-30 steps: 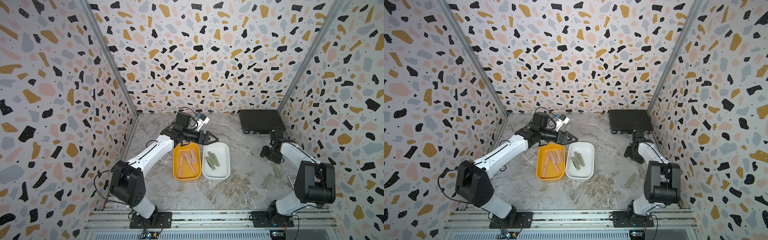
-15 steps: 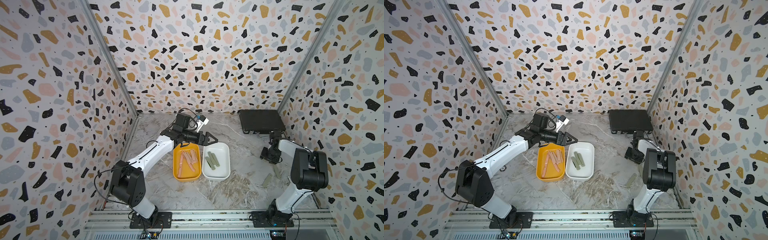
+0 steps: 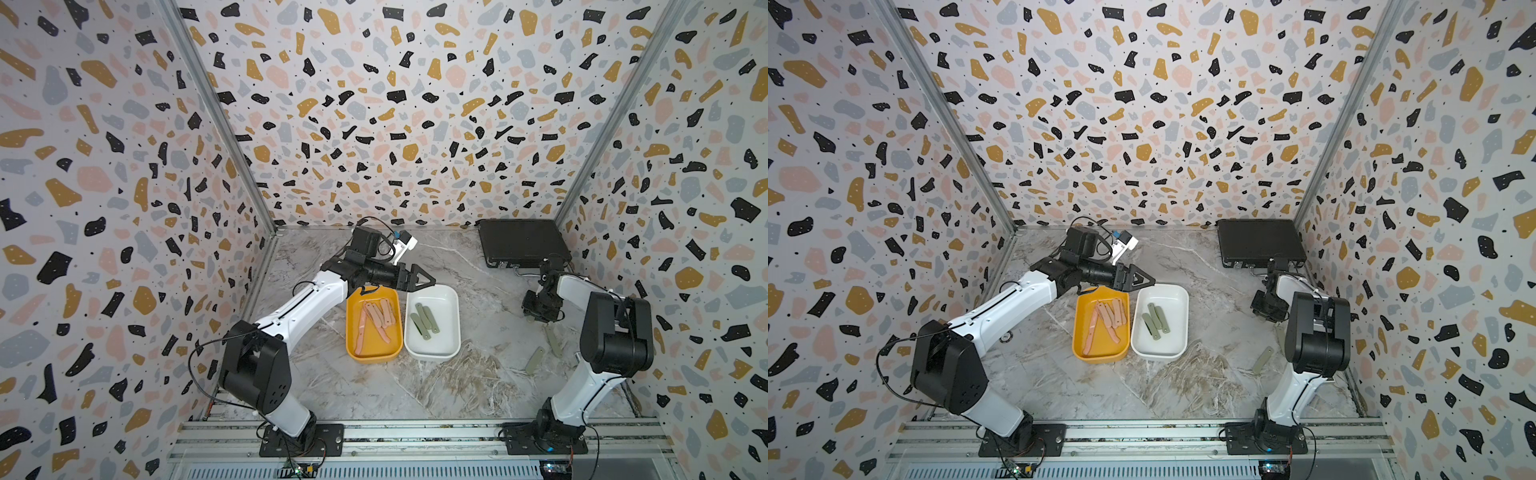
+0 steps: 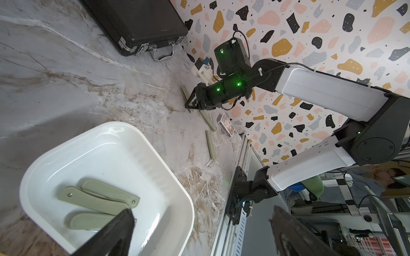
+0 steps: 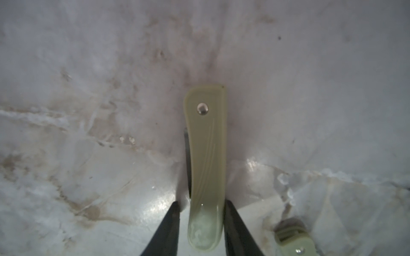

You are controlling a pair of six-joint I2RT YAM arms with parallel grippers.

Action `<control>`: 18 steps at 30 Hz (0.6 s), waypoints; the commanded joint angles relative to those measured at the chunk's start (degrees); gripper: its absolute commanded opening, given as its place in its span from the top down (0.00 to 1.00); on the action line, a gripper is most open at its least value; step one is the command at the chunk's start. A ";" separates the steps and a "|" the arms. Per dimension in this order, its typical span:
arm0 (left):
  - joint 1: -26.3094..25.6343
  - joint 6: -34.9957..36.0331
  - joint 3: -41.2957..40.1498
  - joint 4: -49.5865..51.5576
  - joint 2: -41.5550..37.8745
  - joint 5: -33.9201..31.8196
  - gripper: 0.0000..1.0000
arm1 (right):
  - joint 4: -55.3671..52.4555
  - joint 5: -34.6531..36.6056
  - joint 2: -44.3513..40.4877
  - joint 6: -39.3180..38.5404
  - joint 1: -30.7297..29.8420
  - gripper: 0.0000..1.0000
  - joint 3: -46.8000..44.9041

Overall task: Place the fruit knives into the storage box by color
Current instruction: Pick up the fruit knife from the center of the board.

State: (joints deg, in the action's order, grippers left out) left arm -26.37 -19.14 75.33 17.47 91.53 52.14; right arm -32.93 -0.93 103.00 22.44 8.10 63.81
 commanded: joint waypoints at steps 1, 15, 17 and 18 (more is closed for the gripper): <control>0.61 0.47 -0.37 -1.36 -1.69 0.27 0.03 | -1.36 -2.24 0.11 -0.38 0.00 0.70 0.05; 1.15 0.33 -1.29 -1.85 -1.72 0.33 0.03 | -3.04 -5.17 0.14 -1.10 -5.79 0.77 0.40; 1.16 0.05 -1.63 -2.29 -1.54 0.36 0.03 | -3.79 -5.54 0.61 -1.32 -6.96 0.77 1.02; 1.15 -0.07 -1.81 -2.44 -1.40 0.33 0.03 | -3.97 -5.66 0.71 -1.28 -7.76 0.77 1.11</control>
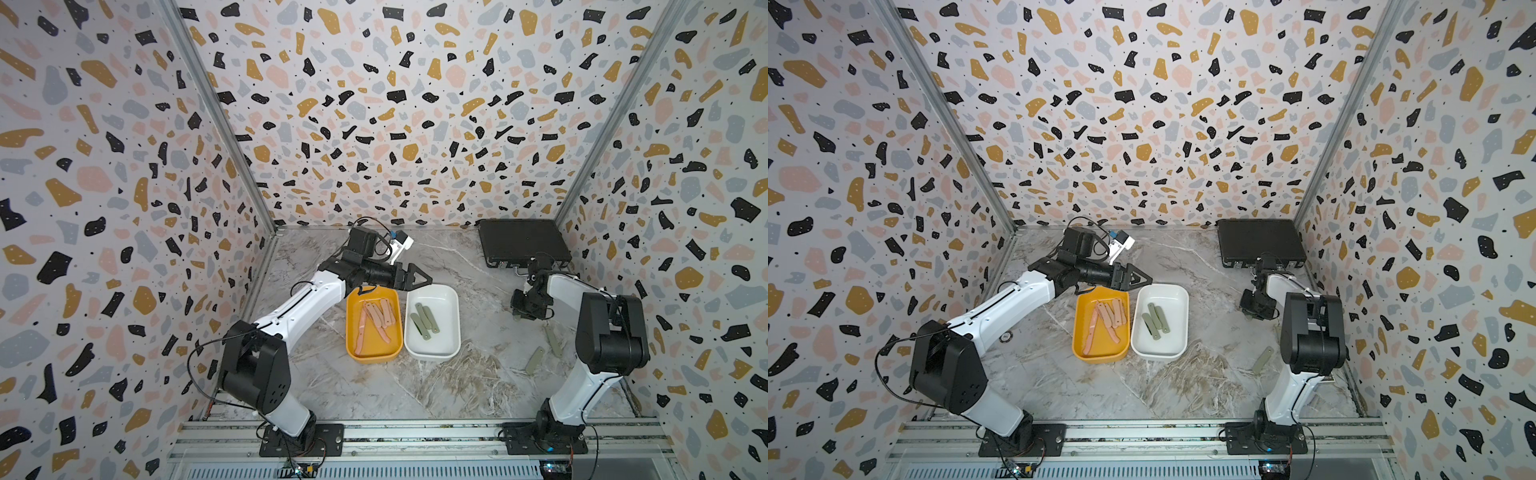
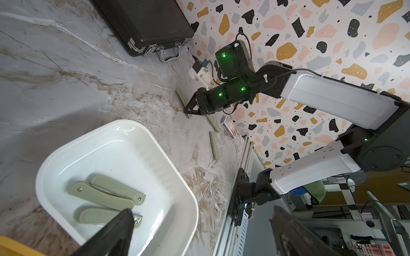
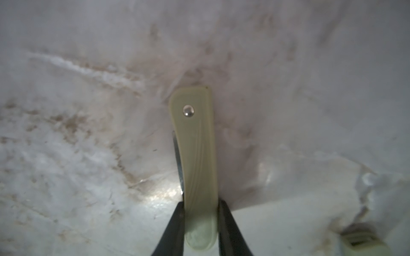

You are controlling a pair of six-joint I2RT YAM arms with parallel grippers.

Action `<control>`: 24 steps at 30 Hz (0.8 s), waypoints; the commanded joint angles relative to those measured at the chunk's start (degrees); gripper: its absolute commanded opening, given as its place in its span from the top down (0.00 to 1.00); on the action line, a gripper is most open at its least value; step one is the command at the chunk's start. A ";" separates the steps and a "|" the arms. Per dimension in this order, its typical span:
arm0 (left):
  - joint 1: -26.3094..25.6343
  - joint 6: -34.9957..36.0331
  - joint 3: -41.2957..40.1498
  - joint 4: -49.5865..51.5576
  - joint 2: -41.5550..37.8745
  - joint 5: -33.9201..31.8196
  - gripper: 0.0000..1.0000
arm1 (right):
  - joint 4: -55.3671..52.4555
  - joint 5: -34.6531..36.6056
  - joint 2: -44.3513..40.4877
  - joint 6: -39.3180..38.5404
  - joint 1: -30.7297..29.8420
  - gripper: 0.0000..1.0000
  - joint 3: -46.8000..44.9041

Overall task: Place the fruit knives into the storage box by color
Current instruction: Pick up the fruit knife from the center of the board.

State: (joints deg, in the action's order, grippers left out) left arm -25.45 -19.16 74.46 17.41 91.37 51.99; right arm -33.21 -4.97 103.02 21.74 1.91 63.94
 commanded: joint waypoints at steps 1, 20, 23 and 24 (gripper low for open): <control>0.23 -0.11 -1.14 -2.60 -1.20 0.48 0.03 | -3.74 -1.63 0.73 -0.59 -2.13 0.77 1.06; 0.13 -1.06 -3.82 -5.19 1.26 -0.88 0.03 | -6.64 0.03 3.19 -1.14 -11.27 0.73 2.41; 0.12 -1.06 -3.91 -5.19 1.47 -1.10 0.03 | -7.41 0.91 3.24 -1.60 -11.80 0.70 2.37; 0.14 -1.06 -3.88 -5.19 1.46 -1.10 0.03 | -7.51 1.14 3.24 -1.73 -11.91 0.68 2.40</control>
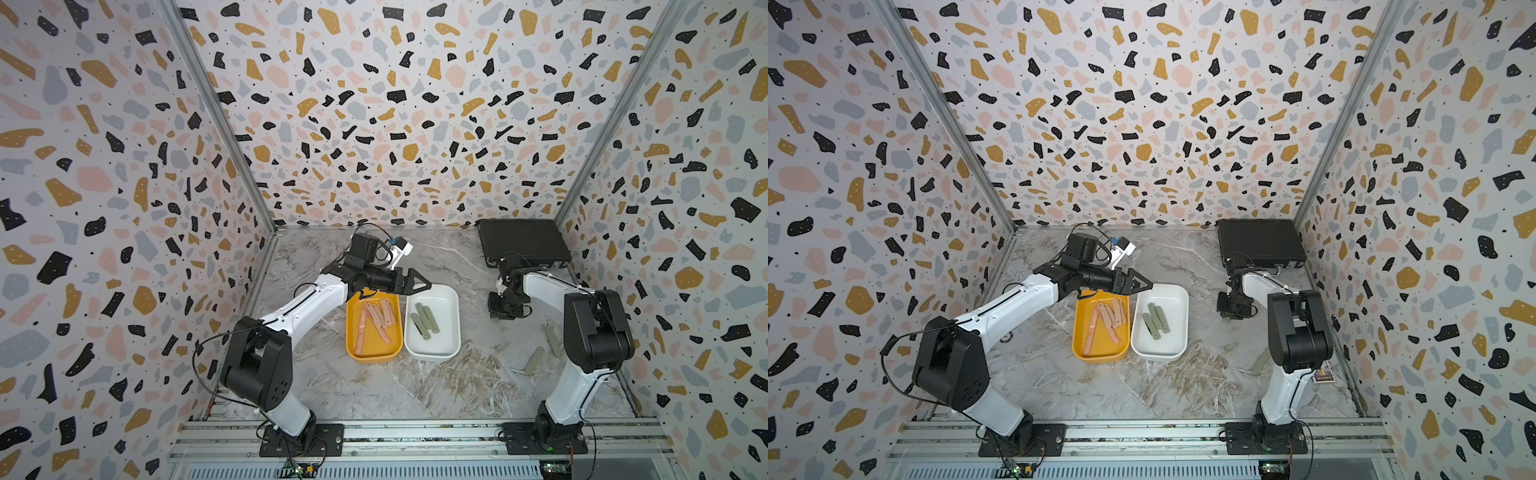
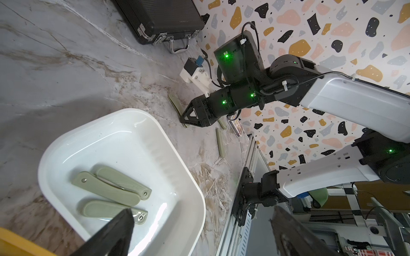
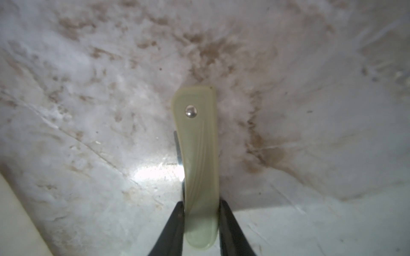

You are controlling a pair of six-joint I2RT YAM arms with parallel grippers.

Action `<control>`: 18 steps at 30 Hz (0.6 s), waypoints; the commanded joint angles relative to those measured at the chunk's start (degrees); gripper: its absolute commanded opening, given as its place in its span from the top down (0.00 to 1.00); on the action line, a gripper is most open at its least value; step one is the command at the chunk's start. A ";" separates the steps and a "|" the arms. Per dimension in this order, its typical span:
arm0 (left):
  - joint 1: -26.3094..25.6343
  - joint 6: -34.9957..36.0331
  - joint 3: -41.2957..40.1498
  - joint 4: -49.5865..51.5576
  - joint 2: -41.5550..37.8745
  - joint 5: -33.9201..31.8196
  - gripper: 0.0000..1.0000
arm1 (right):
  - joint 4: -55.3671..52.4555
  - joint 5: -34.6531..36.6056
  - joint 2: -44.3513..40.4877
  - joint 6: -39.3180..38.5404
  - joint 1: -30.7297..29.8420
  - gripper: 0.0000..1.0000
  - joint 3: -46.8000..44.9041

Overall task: Place the fruit knives into the storage box by color
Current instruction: Pick up the fruit knife from the center of the board.

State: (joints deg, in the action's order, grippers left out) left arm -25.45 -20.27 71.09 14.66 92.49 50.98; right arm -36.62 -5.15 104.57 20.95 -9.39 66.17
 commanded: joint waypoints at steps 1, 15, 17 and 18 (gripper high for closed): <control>0.14 0.05 -0.44 -2.35 0.34 -0.09 0.03 | -4.40 1.51 1.69 -1.07 -0.73 0.67 0.21; 0.14 0.29 -0.16 -1.87 0.52 -0.36 0.03 | -5.16 3.74 2.34 -1.79 -1.60 0.67 -0.07; 0.14 0.33 -0.14 -1.78 0.42 -0.43 0.03 | -5.00 3.82 2.63 -1.78 -1.60 0.70 -0.14; 0.12 0.48 -0.11 -1.82 0.48 -0.44 0.03 | -4.78 3.83 2.70 -1.79 -1.60 0.71 -0.25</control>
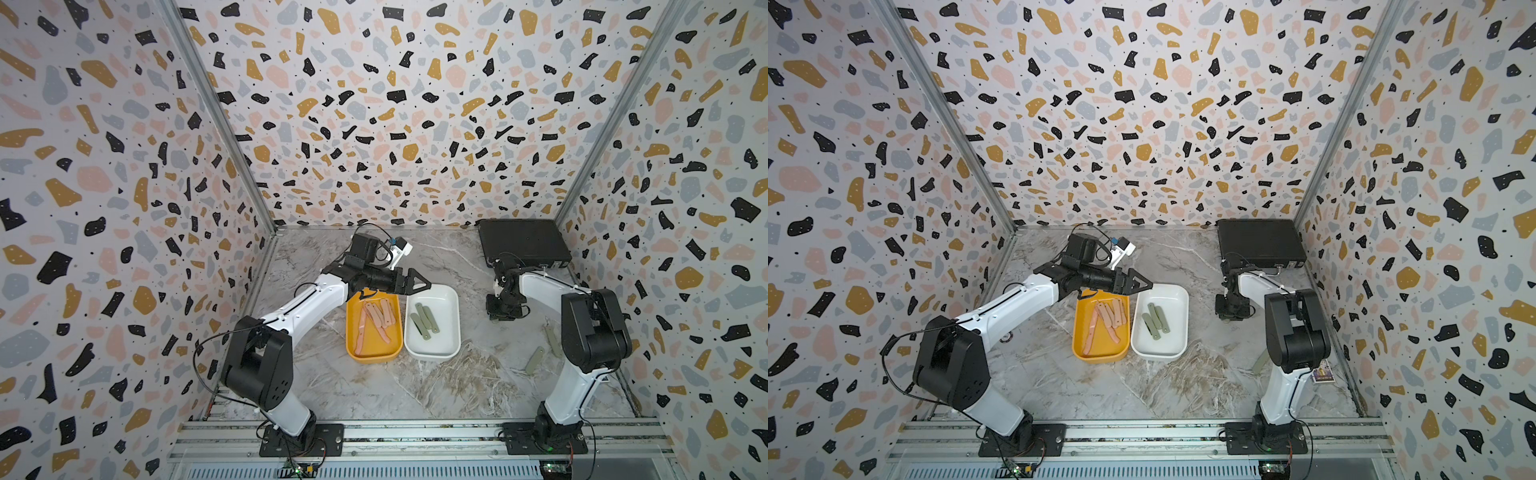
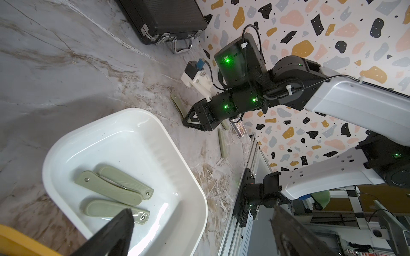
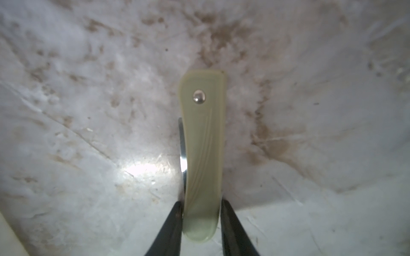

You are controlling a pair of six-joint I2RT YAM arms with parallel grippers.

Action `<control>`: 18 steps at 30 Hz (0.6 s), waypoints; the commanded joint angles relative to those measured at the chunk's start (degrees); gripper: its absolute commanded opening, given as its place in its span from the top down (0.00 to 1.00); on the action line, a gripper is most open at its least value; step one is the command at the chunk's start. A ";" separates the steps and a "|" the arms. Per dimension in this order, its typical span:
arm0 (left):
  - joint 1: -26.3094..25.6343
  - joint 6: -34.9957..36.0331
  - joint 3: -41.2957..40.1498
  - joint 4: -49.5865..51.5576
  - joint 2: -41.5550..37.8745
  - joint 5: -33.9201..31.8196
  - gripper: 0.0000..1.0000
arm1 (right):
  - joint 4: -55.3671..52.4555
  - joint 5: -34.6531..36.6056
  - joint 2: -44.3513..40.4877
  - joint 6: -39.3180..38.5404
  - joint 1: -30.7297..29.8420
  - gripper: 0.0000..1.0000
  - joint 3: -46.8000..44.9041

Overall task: Place the fruit knives into the storage box by color
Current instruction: Pick up the fruit knife from the center of the board.

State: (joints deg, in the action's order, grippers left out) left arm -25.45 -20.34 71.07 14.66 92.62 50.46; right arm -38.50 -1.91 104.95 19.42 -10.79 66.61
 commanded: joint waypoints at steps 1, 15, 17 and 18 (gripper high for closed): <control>0.14 0.55 -0.10 -1.72 0.29 0.08 0.03 | -2.78 0.59 2.44 -0.28 -0.20 0.72 -0.70; 2.28 1.04 1.47 -0.09 -1.10 0.47 0.03 | -5.97 -1.08 -3.64 -0.24 -0.96 0.77 1.97; 2.90 1.00 1.53 0.09 -1.33 0.77 0.03 | -6.90 -1.25 -4.76 -0.21 -1.33 0.78 2.85; 3.22 0.92 1.77 0.24 -1.39 1.01 0.03 | -7.39 -1.34 -5.22 -0.17 -1.62 0.78 3.36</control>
State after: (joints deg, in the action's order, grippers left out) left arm -23.11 -20.23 71.09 15.22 92.62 50.50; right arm -42.11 -2.63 103.74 19.25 -11.55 67.07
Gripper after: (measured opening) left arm 0.968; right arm 0.255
